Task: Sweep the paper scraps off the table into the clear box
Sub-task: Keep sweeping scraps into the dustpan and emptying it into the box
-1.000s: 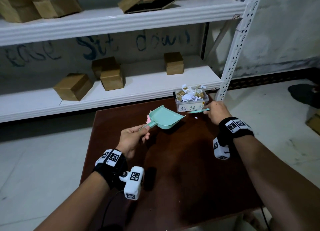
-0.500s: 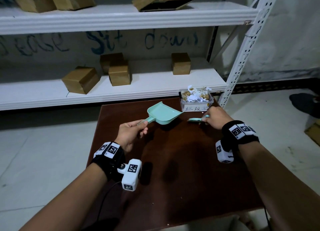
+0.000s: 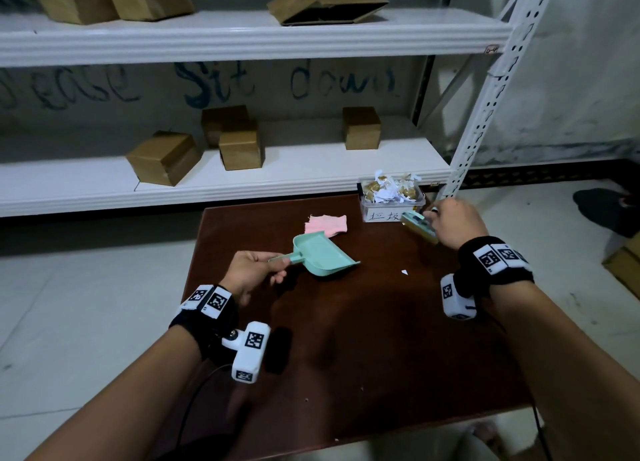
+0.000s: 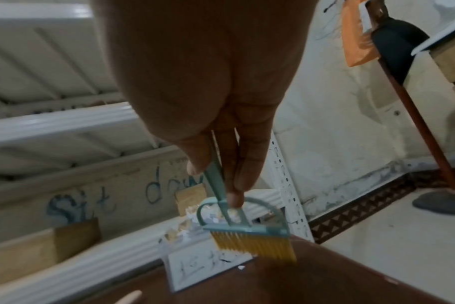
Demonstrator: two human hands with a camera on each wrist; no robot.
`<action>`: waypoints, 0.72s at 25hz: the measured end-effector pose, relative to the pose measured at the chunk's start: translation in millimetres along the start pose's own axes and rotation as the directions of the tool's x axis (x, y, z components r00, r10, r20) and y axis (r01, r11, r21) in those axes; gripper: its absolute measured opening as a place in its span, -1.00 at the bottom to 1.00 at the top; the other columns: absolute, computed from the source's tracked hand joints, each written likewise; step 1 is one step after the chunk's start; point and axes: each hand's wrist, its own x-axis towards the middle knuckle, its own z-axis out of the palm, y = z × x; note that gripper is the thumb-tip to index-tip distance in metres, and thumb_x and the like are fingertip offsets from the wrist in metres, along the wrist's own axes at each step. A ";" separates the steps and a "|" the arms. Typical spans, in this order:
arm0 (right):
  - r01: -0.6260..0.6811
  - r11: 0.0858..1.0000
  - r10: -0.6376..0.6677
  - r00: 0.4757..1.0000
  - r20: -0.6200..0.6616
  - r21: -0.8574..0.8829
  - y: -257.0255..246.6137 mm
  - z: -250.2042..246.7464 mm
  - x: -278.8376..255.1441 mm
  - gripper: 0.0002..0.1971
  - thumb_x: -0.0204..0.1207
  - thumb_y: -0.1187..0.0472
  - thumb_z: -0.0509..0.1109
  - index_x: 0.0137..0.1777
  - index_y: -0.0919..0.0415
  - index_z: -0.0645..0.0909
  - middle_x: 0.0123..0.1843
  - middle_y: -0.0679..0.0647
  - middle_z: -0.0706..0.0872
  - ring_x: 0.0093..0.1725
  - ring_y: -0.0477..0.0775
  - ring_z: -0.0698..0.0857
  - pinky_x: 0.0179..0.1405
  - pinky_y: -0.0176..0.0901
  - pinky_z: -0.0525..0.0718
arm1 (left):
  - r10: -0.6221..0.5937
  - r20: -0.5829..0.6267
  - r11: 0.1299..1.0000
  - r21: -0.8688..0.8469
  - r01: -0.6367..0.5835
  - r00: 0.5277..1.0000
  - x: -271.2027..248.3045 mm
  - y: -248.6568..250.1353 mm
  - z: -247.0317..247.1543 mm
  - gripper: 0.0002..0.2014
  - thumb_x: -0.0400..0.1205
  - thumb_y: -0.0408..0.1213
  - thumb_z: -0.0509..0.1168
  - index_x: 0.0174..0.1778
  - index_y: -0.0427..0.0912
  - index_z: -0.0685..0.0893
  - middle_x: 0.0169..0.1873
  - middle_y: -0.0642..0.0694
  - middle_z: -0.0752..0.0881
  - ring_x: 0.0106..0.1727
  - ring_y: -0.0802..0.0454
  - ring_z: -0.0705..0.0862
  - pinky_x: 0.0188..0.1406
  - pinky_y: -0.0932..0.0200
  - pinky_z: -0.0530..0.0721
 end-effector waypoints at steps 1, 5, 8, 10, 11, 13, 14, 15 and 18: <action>0.007 0.999 -0.007 1.000 -0.020 -0.042 4.7 5.1 1.5 -0.78 0.70 0.14 0.40 0.13 0.24 0.81 0.04 0.36 0.81 0.09 0.40 0.76 0.12 0.12 0.74 | 0.002 0.017 1.000 0.022 -0.002 1.000 -0.4 -1.1 1.9 -0.81 0.58 -0.49 0.47 0.08 -0.46 0.80 -0.51 -0.19 0.72 -0.62 0.17 0.61 -0.64 0.40 0.55; 0.007 0.996 -0.008 1.000 -0.007 -0.092 16.0 28.7 10.9 -0.79 0.68 0.20 0.42 0.21 0.24 0.81 0.07 0.41 0.80 0.07 0.43 0.78 0.13 0.17 0.78 | -0.026 0.039 0.999 0.049 0.024 0.999 -2.7 -5.7 10.4 -0.86 0.57 -0.49 0.49 0.02 -0.43 0.81 -0.52 -0.20 0.72 -0.64 0.16 0.61 -0.65 0.41 0.55; 0.027 0.994 -0.024 0.999 0.024 -0.103 12.2 42.4 17.1 -0.76 0.69 0.17 0.41 0.24 0.24 0.81 0.06 0.39 0.81 0.07 0.40 0.78 0.10 0.14 0.76 | -0.052 0.070 0.997 0.064 0.047 0.996 -4.6 -7.8 14.2 -0.87 0.57 -0.46 0.50 0.01 -0.39 0.82 -0.50 -0.21 0.72 -0.62 0.15 0.63 -0.64 0.41 0.57; 0.041 0.993 -0.035 0.998 0.052 -0.110 7.5 51.0 18.5 -0.76 0.69 0.17 0.42 0.22 0.26 0.81 0.07 0.39 0.81 0.10 0.40 0.77 0.11 0.13 0.75 | -0.062 0.079 0.996 0.068 0.057 0.995 -4.2 -9.0 15.0 -0.85 0.56 -0.45 0.51 0.02 -0.40 0.82 -0.51 -0.20 0.73 -0.61 0.15 0.63 -0.64 0.41 0.57; 0.043 0.993 -0.036 0.997 0.069 -0.108 4.9 54.3 17.3 -0.76 0.68 0.17 0.42 0.21 0.27 0.81 0.09 0.39 0.80 0.11 0.40 0.76 0.12 0.13 0.76 | -0.067 0.079 0.996 0.066 0.062 0.995 -4.0 -9.5 15.1 -0.84 0.56 -0.45 0.51 0.03 -0.40 0.82 -0.51 -0.20 0.73 -0.61 0.15 0.63 -0.64 0.41 0.57; 0.033 0.994 -0.022 0.994 0.108 -0.108 1.8 60.3 13.7 -0.74 0.67 0.16 0.42 0.24 0.27 0.79 0.15 0.38 0.80 0.14 0.40 0.76 0.16 0.15 0.76 | -0.069 0.079 0.996 0.060 0.064 0.994 -4.2 -10.4 15.4 -0.83 0.56 -0.45 0.51 0.04 -0.42 0.82 -0.51 -0.20 0.72 -0.61 0.14 0.63 -0.65 0.41 0.56; 0.023 0.994 -0.009 0.992 0.129 -0.108 0.7 61.2 11.2 -0.72 0.67 0.15 0.41 0.26 0.28 0.78 0.16 0.38 0.79 0.16 0.40 0.76 0.17 0.15 0.76 | -0.070 0.080 0.996 0.057 0.065 0.994 -4.4 -10.7 15.2 -0.83 0.56 -0.45 0.51 0.04 -0.42 0.81 -0.50 -0.20 0.72 -0.61 0.14 0.63 -0.65 0.41 0.56; 0.013 0.994 0.004 0.988 0.152 -0.112 0.2 59.6 8.6 -0.72 0.67 0.14 0.41 0.27 0.28 0.77 0.17 0.38 0.79 0.17 0.40 0.76 0.17 0.15 0.76 | -0.070 0.082 0.996 0.058 0.066 0.994 -4.7 -10.6 15.0 -0.83 0.57 -0.46 0.50 0.04 -0.42 0.81 -0.50 -0.20 0.72 -0.61 0.14 0.63 -0.65 0.41 0.56; 0.012 0.992 0.014 0.978 0.208 -0.122 0.4 45.0 5.8 -0.74 0.64 0.16 0.41 0.21 0.27 0.79 0.16 0.33 0.80 0.18 0.37 0.76 0.15 0.05 0.74 | -0.060 0.088 0.996 0.069 0.054 0.994 -3.7 -10.7 14.0 -0.83 0.56 -0.46 0.51 0.04 -0.44 0.81 -0.51 -0.20 0.73 -0.61 0.14 0.62 -0.65 0.41 0.55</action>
